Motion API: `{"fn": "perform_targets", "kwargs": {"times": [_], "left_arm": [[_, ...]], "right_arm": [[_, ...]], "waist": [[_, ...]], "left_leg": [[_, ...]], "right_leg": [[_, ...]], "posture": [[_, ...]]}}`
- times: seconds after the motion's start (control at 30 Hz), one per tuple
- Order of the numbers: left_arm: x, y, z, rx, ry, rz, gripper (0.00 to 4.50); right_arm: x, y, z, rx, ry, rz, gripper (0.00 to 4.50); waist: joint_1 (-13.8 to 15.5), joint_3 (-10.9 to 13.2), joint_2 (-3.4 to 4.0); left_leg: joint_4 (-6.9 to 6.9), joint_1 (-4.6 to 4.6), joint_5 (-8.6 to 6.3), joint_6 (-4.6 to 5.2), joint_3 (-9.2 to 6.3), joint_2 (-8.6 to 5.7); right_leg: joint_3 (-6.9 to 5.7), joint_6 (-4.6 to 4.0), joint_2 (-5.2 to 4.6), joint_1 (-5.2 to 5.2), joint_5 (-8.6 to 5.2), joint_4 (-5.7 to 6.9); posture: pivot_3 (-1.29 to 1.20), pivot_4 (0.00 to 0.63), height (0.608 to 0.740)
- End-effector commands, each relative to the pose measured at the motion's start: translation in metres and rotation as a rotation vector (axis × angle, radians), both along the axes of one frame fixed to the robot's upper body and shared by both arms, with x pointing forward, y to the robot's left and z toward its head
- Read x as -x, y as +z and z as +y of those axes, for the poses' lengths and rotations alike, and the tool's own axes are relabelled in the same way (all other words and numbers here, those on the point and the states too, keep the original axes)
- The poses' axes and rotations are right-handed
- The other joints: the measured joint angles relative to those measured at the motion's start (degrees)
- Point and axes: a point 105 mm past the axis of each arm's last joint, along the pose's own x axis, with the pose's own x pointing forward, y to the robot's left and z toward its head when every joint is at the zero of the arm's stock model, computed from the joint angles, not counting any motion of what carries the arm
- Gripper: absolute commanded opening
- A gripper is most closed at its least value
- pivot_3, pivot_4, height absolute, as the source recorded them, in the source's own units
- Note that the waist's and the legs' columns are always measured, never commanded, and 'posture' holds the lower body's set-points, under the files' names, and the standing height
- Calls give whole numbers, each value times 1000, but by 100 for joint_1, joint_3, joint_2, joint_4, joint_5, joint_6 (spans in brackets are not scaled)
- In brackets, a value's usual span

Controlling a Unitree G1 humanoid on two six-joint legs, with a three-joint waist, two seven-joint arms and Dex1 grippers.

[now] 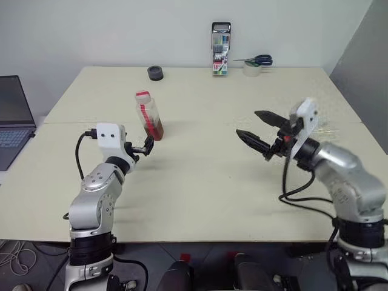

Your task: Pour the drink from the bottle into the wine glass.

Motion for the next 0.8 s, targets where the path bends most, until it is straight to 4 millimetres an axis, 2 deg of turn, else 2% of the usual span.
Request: {"fn": "perform_targets", "kwargs": {"times": [0.03,0.3,0.57,0.8], "left_arm": [[-3,14,-5,-13,-18,-57,4482],[-10,24,-1,-21,24,-101,4482],[-24,40,-4,-28,15,-146,4482],[-35,43,-9,-28,-11,-159,4482]], "right_arm": [[9,14,12,-5,100,-25,4500],[9,14,27,-30,95,-48,4500],[4,11,22,-36,59,-45,4500],[3,12,18,-47,27,-45,4500]], "waist": [[1,0,0],[10,1,-1],[16,1,-1],[11,1,-1]], "left_leg": [[0,0,0,0,0,1],[0,-5,0,-2,1,-1],[1,-7,0,-3,2,-3],[1,-7,0,-3,5,-3]], "right_leg": [[1,0,0,0,0,-1],[16,0,-7,-6,0,-3],[15,0,-7,-8,0,-2],[14,0,-7,-10,1,-1]], "posture": [[0,150,740],[0,150,740],[0,150,740],[0,150,740]]}}
